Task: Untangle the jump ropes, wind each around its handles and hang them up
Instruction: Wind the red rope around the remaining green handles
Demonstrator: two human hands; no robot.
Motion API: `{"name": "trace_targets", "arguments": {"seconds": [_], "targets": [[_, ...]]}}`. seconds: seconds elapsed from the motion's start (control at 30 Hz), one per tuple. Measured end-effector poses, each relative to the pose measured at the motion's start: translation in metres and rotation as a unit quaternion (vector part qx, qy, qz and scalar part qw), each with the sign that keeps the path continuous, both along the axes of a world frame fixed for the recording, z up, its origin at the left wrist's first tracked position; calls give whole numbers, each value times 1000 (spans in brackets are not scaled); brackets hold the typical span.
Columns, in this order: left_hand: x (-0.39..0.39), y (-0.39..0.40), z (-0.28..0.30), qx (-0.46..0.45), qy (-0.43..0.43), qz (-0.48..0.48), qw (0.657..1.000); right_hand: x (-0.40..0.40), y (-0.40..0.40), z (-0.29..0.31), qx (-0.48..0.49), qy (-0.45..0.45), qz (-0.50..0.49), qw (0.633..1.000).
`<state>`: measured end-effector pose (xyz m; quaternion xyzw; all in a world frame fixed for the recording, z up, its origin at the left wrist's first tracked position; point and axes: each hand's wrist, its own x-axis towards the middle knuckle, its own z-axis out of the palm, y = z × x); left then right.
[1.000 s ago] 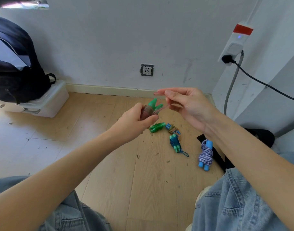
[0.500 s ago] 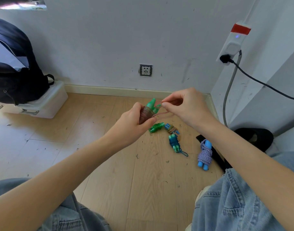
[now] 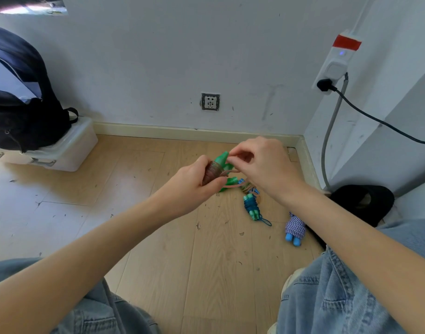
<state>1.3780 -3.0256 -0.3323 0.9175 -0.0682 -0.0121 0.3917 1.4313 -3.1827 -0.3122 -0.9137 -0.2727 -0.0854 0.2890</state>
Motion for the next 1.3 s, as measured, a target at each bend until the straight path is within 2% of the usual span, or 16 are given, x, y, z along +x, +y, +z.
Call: {"name": "trace_targets", "arguments": {"seconds": [0.03,0.1,0.2,0.27,0.4,0.5,0.6,0.67,0.77,0.83,0.9,0.97,1.03,1.1,1.2,1.3], "targets": [[0,3,0,7,-8,-11,1000,3,-3,3,49,81,-8,995],[0,8,2,37,-28,-54,997,9,-12,10,103,263,12,959],[-1,13,3,136,-67,-143,978,9,-21,11,35,394,86,914],[-2,15,2,183,-90,-169,964,7,-21,10,49,414,109,902],[-1,17,4,188,-134,-174,957,10,-25,13,150,448,102,876],[-1,14,-2,228,-141,-193,944,8,-21,9,118,402,54,906],[-6,3,-13,252,-78,-217,940,8,-16,2,95,324,-24,941],[-6,-3,-13,211,-36,-211,954,9,-15,-1,190,372,-78,905],[-2,-2,-9,176,-18,-168,970,15,-17,2,369,483,-99,788],[-1,0,-8,178,-3,-150,973,16,-17,2,405,516,-83,750],[0,1,-6,147,38,-141,978,16,-15,1,392,513,-62,761],[0,6,0,43,109,-139,983,16,-16,1,387,506,-32,770],[-1,14,9,-110,184,-144,966,17,-20,6,392,511,19,765],[-3,23,19,-215,236,-156,935,18,-27,13,360,516,87,772],[-4,28,26,-246,284,-180,909,15,-29,16,274,530,148,789],[-4,24,26,-209,304,-183,911,10,-26,10,194,501,117,835]]}}
